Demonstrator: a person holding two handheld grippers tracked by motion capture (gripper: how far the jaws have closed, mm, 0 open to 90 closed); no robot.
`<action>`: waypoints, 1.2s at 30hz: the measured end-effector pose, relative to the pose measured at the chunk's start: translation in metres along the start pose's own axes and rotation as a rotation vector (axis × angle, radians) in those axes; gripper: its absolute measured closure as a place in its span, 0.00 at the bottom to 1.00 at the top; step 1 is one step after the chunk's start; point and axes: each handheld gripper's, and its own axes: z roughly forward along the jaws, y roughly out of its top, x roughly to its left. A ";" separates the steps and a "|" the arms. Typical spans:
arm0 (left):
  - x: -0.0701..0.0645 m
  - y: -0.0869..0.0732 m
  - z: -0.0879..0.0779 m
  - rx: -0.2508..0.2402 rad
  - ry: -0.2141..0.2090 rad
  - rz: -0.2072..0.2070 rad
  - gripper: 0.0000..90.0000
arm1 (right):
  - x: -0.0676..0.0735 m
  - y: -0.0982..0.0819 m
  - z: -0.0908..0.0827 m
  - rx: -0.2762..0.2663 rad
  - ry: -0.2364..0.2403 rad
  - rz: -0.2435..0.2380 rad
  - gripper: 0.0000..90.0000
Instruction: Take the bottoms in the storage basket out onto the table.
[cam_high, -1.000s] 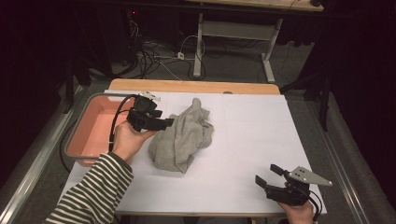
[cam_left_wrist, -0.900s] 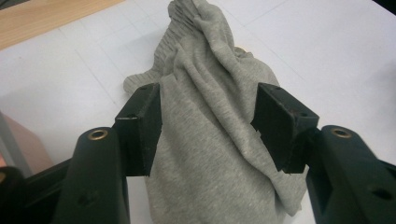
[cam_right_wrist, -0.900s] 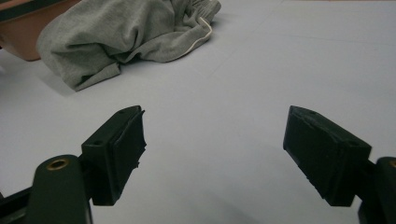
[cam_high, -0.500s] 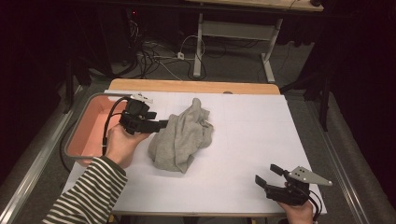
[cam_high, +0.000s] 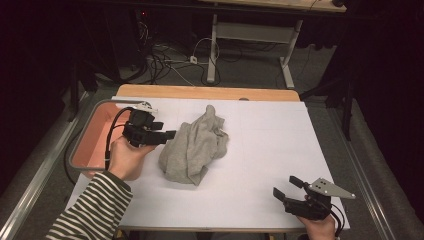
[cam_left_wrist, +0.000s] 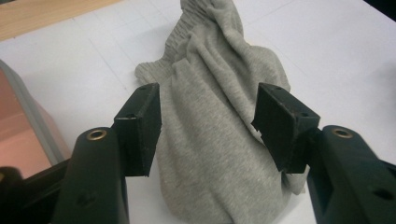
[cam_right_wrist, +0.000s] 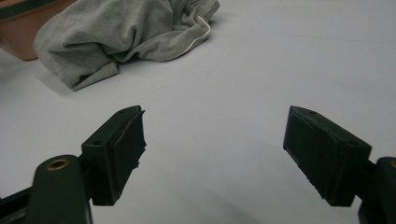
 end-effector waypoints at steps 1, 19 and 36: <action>0.001 -0.001 -0.001 -0.003 0.000 -0.001 0.44 | 0.000 0.000 0.000 -0.001 -0.001 0.000 0.23; 0.006 -0.019 -0.008 -0.028 0.002 -0.020 0.43 | 0.000 0.000 0.000 -0.001 0.000 -0.001 0.23; 0.009 -0.039 -0.017 -0.054 0.007 -0.028 0.42 | 0.000 0.000 0.000 0.001 0.000 0.000 0.23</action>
